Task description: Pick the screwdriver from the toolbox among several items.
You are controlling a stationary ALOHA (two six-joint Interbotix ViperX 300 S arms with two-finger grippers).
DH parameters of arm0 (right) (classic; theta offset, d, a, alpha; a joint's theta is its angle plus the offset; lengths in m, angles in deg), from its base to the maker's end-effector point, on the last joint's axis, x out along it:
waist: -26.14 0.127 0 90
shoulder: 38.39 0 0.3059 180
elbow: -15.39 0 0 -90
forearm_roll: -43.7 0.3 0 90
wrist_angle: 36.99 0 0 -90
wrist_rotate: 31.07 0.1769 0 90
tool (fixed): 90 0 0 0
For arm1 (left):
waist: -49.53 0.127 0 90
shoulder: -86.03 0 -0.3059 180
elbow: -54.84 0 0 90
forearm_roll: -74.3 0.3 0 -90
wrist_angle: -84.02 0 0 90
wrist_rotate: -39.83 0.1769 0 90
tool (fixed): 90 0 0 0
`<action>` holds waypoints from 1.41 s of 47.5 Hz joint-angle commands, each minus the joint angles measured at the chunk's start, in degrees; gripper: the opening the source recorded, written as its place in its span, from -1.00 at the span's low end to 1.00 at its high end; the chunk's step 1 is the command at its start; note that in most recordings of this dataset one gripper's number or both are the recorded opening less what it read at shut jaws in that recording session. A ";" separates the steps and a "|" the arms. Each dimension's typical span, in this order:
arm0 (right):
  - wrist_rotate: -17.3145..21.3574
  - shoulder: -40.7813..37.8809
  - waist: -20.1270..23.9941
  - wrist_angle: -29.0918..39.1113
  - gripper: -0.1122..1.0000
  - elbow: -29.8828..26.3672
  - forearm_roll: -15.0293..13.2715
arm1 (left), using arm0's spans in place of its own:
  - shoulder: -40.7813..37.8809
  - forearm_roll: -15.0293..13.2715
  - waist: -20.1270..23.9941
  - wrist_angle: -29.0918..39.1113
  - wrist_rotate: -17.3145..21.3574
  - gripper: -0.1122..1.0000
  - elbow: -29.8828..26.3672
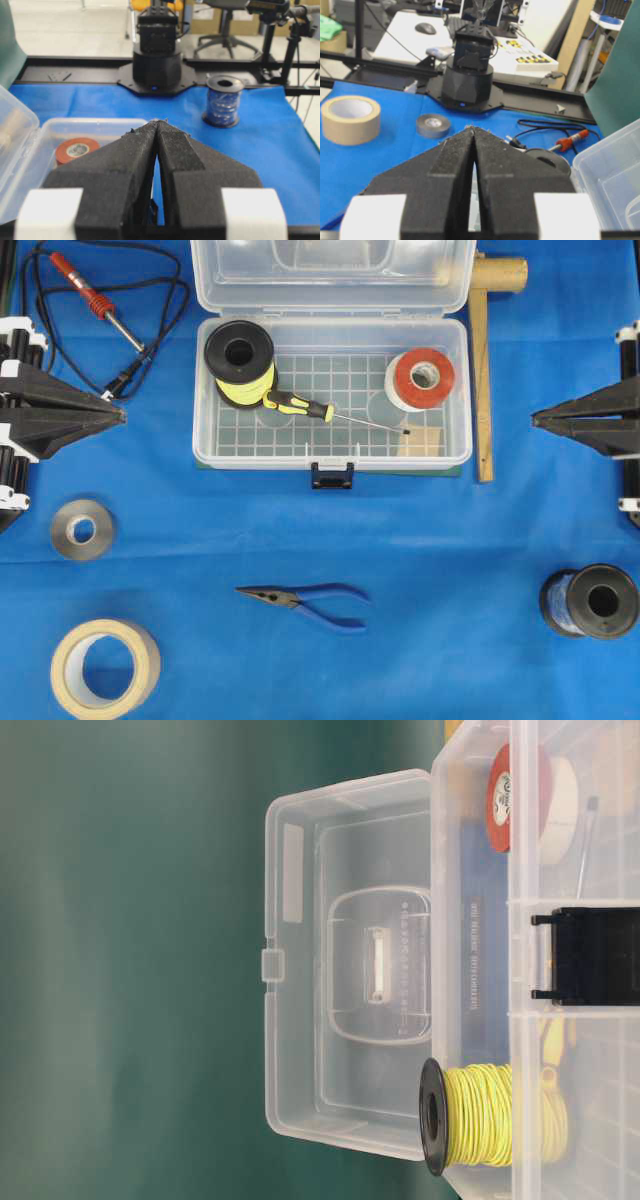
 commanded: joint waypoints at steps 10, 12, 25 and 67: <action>1.32 -8.35 -0.62 8.26 -0.80 -10.37 0.62 | -0.44 -1.58 -0.09 -0.53 0.35 -0.79 -0.79; 1.76 -10.72 -1.23 10.37 -0.80 -12.74 0.97 | -0.53 -1.67 -0.09 -0.62 0.35 -0.79 -0.70; 9.40 -27.77 -6.59 25.31 -0.79 -28.83 2.29 | -0.62 -1.85 0.09 -1.05 -0.09 -0.79 -0.79; 30.59 -72.77 -12.04 51.68 0.51 -59.15 1.67 | -0.44 -2.20 0.62 -3.96 -0.97 -0.79 -0.70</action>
